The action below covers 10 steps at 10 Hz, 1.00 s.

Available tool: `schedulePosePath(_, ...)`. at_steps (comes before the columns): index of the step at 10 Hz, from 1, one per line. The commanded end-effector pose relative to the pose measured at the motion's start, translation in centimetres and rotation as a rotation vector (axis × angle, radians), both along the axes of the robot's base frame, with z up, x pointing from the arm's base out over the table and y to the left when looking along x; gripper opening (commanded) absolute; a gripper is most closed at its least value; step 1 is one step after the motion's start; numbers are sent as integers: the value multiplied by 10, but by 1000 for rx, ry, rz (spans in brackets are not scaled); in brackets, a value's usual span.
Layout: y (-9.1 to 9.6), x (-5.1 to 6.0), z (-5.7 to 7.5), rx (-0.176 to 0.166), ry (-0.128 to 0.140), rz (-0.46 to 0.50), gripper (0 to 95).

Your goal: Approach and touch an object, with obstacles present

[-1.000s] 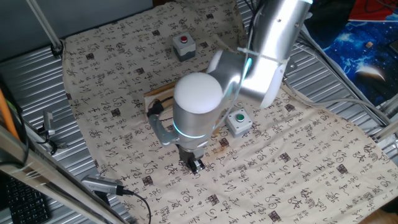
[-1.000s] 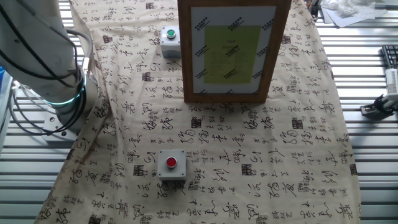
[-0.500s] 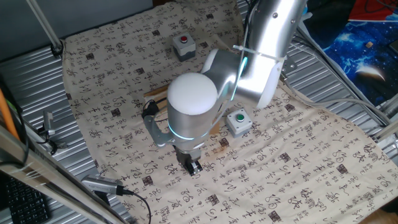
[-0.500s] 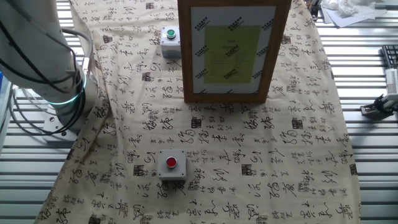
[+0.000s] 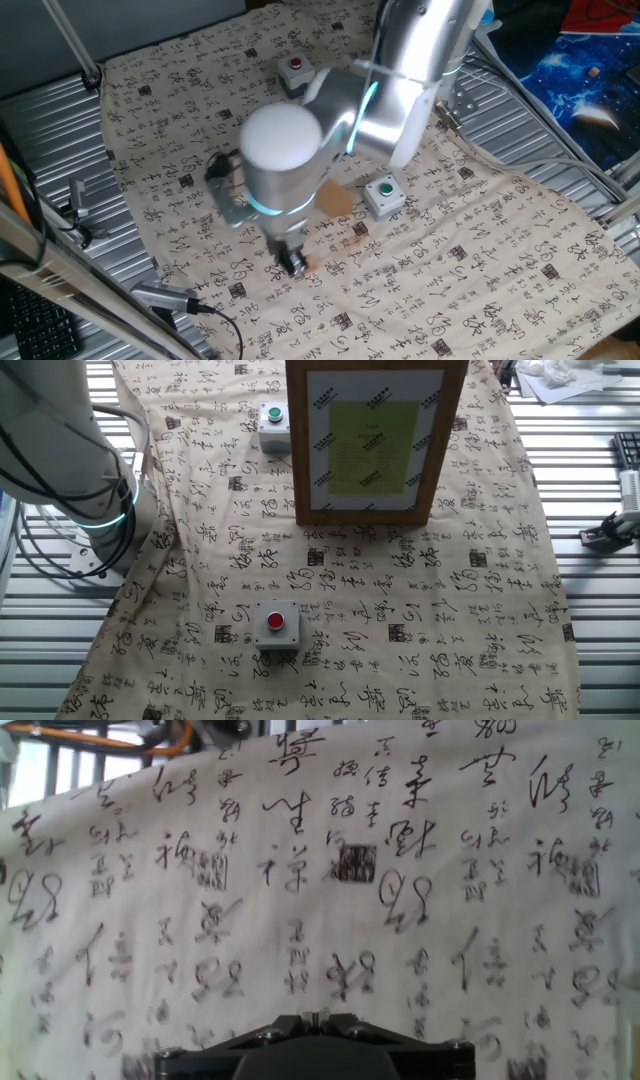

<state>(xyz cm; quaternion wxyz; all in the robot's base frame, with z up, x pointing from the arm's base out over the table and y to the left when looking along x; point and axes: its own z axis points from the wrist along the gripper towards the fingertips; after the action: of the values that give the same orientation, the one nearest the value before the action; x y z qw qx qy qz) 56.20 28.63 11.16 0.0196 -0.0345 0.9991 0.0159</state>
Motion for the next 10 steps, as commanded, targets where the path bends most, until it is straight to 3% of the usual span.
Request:
schedulePosePath(1, -1, 11, 2, 3, 7, 11, 0)
schedulePosePath(4, -7, 26, 6, 4, 22, 30, 0)
schedulePosePath(10, -15, 27, 4, 6, 19, 51, 0)
